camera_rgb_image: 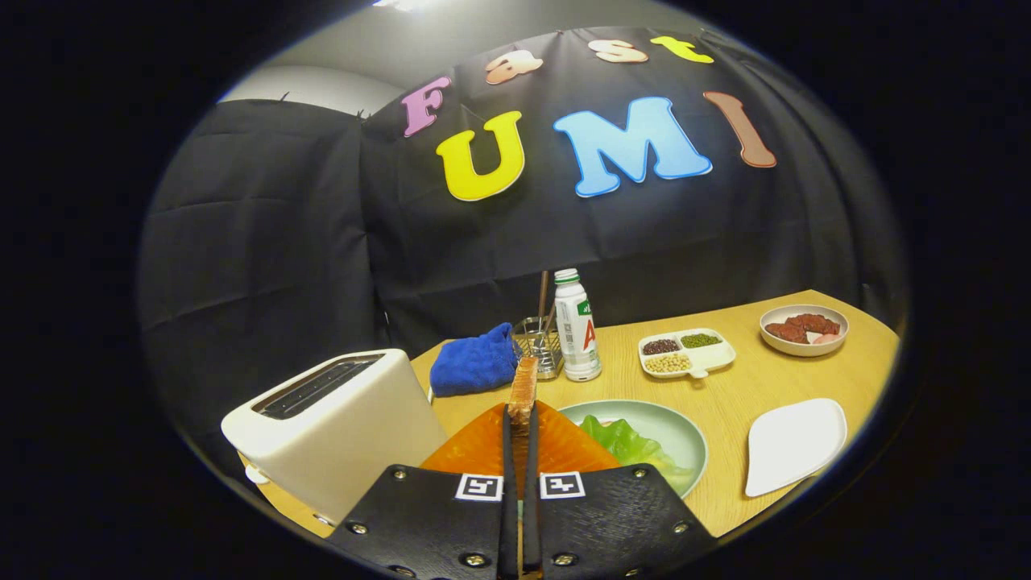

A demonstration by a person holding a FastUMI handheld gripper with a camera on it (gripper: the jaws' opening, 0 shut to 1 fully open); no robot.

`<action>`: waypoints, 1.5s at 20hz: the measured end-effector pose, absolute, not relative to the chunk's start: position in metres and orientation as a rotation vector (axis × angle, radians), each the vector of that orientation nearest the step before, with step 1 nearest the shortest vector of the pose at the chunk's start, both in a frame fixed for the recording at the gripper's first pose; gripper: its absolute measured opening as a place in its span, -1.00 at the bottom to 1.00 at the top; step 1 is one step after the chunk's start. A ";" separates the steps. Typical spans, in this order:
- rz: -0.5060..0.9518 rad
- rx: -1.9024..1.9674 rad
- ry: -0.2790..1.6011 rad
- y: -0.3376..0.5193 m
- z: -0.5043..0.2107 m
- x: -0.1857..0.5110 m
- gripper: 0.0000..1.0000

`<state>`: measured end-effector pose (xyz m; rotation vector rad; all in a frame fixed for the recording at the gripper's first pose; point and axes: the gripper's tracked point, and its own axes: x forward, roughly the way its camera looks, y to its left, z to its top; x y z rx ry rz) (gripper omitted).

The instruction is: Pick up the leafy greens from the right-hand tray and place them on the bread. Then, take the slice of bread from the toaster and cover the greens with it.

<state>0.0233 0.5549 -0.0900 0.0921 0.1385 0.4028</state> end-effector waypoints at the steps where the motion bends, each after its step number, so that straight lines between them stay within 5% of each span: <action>1: 0.392 0.098 0.143 0.549 -0.093 0.025 -0.95; 7: 0.324 0.084 0.191 0.521 -0.108 0.041 -0.95; 20: 0.208 -0.025 0.201 0.478 -0.117 0.053 -0.36; 30: 0.177 -0.068 0.033 0.415 -0.062 0.024 -0.36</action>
